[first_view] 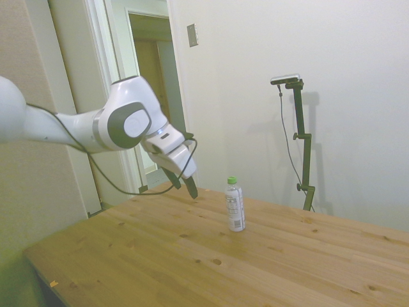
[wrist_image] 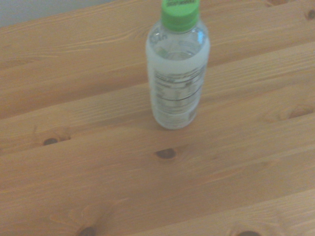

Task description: Stand the water bottle

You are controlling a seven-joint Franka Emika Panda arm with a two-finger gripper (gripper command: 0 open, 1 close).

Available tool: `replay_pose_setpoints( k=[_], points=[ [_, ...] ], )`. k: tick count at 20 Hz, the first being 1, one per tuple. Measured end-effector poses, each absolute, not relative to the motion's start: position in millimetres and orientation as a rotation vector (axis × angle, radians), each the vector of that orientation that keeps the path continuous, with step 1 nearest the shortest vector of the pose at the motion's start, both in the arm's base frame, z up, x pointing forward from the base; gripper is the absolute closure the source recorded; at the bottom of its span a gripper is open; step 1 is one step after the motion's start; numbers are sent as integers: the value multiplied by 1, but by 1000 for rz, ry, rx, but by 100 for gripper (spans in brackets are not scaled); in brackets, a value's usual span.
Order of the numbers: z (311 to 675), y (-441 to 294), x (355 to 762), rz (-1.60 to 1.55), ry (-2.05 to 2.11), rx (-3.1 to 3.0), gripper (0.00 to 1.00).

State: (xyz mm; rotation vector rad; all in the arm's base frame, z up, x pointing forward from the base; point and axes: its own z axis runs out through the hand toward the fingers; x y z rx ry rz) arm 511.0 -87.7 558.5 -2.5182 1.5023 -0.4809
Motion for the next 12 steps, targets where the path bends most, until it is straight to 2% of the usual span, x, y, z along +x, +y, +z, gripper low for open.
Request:
replay_pose_setpoints(
  k=[3,8,12],
  points=[
    [571,-112,520,-387,1464,-2528,0],
    [549,-115,550,-315,1494,-2615,0],
    [551,-116,556,-297,1499,-2644,0]
  ],
)
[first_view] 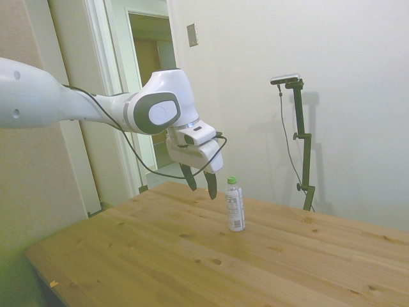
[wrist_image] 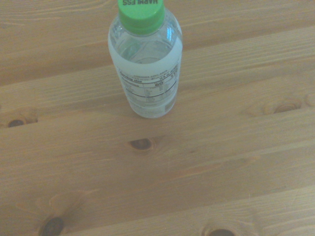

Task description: Stand the water bottle

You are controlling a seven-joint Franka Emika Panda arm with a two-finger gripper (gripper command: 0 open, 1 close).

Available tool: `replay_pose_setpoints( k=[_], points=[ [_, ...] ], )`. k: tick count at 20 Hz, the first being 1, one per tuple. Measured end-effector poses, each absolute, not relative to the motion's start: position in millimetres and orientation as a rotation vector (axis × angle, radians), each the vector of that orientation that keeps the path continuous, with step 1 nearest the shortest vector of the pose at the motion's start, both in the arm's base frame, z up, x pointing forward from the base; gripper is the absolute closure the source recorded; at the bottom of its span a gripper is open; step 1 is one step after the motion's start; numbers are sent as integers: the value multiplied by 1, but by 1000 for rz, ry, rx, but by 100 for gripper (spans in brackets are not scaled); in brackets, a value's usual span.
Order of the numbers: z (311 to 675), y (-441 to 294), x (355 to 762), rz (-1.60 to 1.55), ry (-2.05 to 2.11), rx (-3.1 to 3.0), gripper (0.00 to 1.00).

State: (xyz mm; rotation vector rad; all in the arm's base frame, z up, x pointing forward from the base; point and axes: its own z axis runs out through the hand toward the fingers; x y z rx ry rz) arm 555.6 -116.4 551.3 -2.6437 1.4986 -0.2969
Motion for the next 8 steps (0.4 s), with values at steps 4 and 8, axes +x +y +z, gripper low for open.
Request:
replay_pose_setpoints(
  k=[4,8],
  points=[
    [548,-113,555,-264,1485,-2670,0],
    [536,-104,556,-187,1455,-2697,0]
  ],
)
